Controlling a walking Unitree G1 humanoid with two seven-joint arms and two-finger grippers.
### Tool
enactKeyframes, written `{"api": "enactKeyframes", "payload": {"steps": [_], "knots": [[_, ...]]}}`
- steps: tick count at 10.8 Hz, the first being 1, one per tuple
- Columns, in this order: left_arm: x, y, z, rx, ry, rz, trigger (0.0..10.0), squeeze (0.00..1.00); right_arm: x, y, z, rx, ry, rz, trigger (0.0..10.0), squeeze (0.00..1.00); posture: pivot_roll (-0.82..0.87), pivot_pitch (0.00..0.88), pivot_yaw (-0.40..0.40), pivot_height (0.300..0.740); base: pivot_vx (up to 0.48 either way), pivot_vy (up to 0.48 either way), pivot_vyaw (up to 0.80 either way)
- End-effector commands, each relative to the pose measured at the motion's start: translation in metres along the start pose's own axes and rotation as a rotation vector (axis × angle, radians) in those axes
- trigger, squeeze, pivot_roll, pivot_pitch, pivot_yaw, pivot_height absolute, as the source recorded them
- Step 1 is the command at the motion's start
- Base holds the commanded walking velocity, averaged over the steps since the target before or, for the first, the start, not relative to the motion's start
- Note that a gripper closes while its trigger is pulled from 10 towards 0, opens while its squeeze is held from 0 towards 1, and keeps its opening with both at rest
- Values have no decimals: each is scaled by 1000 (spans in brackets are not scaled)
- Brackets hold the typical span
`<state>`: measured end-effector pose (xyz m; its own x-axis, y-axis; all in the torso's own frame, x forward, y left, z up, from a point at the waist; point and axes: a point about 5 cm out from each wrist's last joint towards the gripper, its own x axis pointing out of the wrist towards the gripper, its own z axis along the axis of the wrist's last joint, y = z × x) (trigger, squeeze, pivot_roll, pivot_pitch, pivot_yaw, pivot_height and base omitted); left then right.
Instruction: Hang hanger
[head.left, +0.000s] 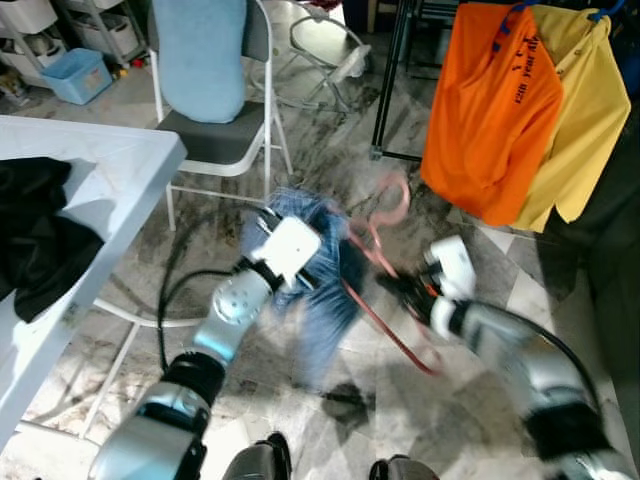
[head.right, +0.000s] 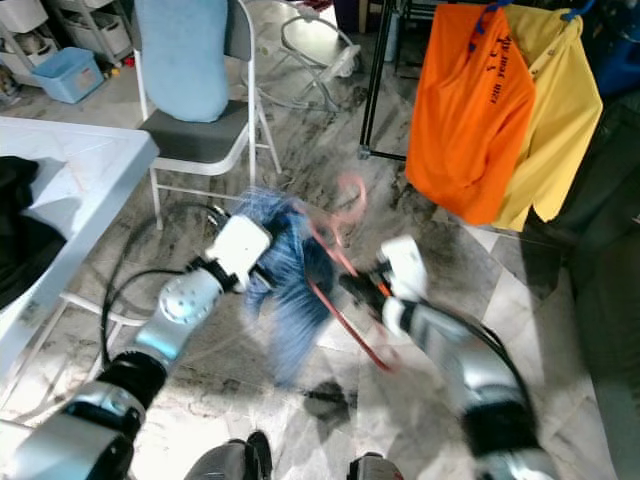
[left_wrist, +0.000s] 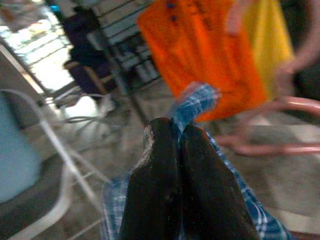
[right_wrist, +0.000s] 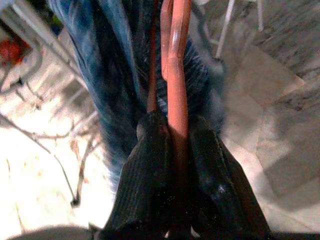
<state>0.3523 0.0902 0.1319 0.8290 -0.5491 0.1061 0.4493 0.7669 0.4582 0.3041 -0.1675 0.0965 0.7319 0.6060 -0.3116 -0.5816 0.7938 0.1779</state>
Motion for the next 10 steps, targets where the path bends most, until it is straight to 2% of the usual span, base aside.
{"api": "enactKeyframes", "payload": {"steps": [1,3,5,8,10], "knots": [[0,14,1,40,-4,66,10000,0,-7,3,-1,-31,11,37,10000,0,-76,130,47,740,0,0,0],[3,26,5,64,-7,130,10000,0,-25,-5,-15,-32,64,26,10000,0,-91,129,51,740,0,0,0],[6,30,10,51,-30,143,10000,0,-36,-10,-31,-15,113,13,10000,0,-90,131,49,740,0,0,0],[4,38,18,72,-98,153,10000,0,-33,-21,-51,72,158,-68,10000,0,-51,133,45,740,0,0,0],[-3,46,14,65,-89,175,10000,0,-30,-38,-52,200,107,-205,10000,0,-50,133,45,740,0,0,0]]}}
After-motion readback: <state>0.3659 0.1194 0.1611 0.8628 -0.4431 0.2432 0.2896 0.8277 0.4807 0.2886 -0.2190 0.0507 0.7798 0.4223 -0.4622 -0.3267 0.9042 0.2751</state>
